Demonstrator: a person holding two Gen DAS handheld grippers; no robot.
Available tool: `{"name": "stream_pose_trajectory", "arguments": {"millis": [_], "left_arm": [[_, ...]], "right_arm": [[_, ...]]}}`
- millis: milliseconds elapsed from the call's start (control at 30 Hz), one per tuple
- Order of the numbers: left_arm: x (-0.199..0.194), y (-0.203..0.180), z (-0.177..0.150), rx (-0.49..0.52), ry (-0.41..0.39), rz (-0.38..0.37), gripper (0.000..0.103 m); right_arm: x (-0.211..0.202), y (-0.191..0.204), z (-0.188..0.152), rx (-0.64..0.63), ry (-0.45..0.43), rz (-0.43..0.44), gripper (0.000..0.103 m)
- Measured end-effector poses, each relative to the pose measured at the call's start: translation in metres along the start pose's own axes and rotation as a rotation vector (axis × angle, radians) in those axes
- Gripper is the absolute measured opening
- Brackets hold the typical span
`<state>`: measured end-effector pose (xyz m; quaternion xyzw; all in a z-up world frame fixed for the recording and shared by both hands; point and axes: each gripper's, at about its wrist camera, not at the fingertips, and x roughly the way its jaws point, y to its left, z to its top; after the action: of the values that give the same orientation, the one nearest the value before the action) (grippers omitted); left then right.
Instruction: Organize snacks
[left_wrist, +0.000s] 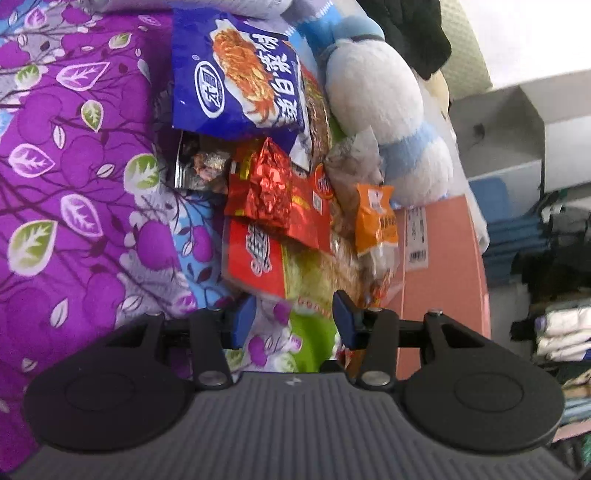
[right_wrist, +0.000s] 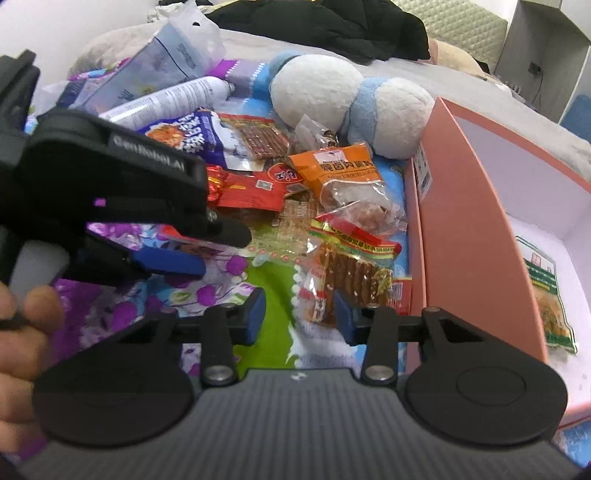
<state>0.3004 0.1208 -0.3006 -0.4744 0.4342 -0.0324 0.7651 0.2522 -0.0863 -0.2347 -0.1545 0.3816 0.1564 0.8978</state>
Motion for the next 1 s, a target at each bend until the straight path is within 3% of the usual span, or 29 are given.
{"name": "stream_pose_trajectory", "arguments": {"millis": [200, 300, 333, 433, 1000], "left_arm": [[0.008, 0.001, 0.008, -0.028, -0.013, 0.014, 0.035], [0.011, 0.001, 0.008, -0.035, -0.009, 0.019, 0.016], [0.010, 0.001, 0.007, -0.032, -0.010, 0.011, 0.009], [0.005, -0.005, 0.003, -0.008, -0.024, -0.003, 0.006], [-0.087, -0.015, -0.048, 0.043, -0.090, 0.047, 0.002]], "right_arm": [[0.015, 0.002, 0.002, -0.029, -0.007, -0.026, 0.030], [0.017, 0.001, 0.003, -0.038, 0.003, -0.034, 0.020], [0.016, -0.001, 0.003, -0.034, 0.002, -0.027, 0.011], [0.010, 0.000, 0.004, -0.048, -0.004, -0.019, 0.004], [-0.059, 0.001, -0.008, -0.031, -0.032, 0.031, 0.002]]}}
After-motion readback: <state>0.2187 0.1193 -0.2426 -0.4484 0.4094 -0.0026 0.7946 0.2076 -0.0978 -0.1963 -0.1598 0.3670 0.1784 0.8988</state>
